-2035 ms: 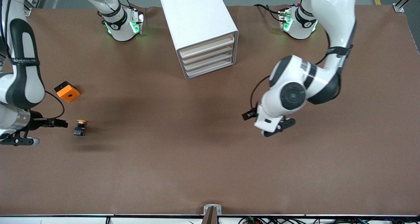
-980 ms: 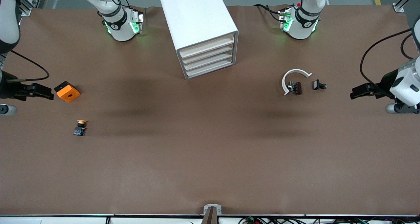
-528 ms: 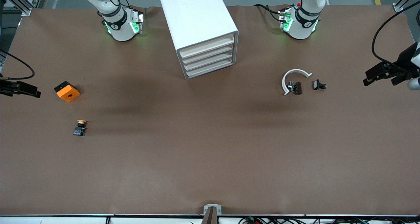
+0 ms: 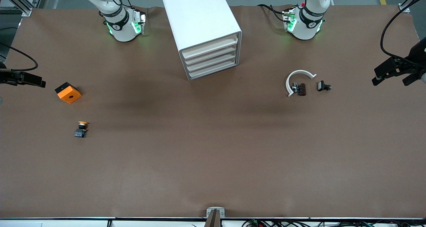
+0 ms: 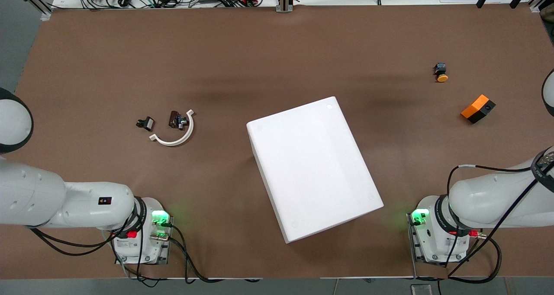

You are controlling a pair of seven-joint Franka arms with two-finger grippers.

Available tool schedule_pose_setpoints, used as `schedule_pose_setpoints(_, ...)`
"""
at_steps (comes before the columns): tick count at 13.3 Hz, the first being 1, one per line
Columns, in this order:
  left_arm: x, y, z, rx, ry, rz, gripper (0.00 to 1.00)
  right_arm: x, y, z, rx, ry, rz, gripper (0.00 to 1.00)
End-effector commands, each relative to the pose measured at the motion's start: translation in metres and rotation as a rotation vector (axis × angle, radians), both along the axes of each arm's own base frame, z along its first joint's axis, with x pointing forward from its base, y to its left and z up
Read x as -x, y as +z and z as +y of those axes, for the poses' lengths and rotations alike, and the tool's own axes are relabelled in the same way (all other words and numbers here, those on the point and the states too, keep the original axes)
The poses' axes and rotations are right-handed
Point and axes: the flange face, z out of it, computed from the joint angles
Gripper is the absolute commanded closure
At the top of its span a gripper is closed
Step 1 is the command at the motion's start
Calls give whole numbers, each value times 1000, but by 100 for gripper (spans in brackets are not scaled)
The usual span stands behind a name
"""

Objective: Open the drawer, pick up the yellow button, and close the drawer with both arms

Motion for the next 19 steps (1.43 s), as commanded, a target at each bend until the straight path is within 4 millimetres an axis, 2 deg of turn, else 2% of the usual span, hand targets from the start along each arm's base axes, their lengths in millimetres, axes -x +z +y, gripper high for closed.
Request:
schedule_pose_setpoints(1, -1, 10, 5, -21, 3, -14, 0, 28, 42, 0, -20, -57, -49, 0)
schedule_pose_setpoints(6, 4, 17, 3, -21, 2, -1, 0, 56, 75, 6, -21, -34, -70, 0)
schedule_pose_setpoints(9, 4, 17, 1, -21, -4, 5, 0, 69, 89, 19, -23, -6, -89, 0)
schedule_pose_setpoints(13, 2, 15, -9, -16, -17, 9, 0, 82, 76, 20, -25, -8, -121, 0)
schedule_pose_setpoints(19, 6, 13, -10, -20, -23, 38, 0, 76, 78, 18, -22, -11, -156, 0)
